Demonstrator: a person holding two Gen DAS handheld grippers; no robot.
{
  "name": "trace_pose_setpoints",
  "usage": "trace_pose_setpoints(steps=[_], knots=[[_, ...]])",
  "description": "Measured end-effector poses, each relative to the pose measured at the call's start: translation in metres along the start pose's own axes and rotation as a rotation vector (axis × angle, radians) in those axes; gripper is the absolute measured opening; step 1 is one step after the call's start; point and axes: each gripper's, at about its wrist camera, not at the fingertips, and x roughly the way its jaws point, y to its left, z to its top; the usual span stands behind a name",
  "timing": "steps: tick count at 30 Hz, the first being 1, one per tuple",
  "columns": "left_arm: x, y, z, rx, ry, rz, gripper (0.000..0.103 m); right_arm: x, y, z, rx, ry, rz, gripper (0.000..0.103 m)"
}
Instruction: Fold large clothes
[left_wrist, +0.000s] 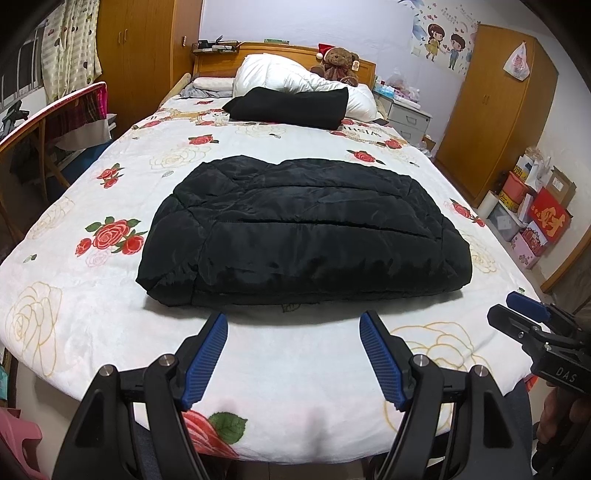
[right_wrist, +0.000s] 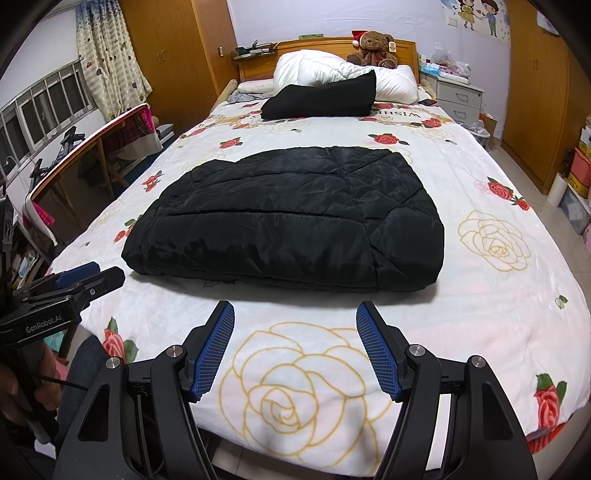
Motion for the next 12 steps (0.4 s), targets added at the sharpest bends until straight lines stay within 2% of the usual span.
trace_pose_setpoints(steps=[12], knots=[[0.002, -0.0015, -0.002, -0.007, -0.004, 0.031, 0.076, -0.0014, -0.0006, -0.0019, 0.009, -0.004, 0.002, 0.069]])
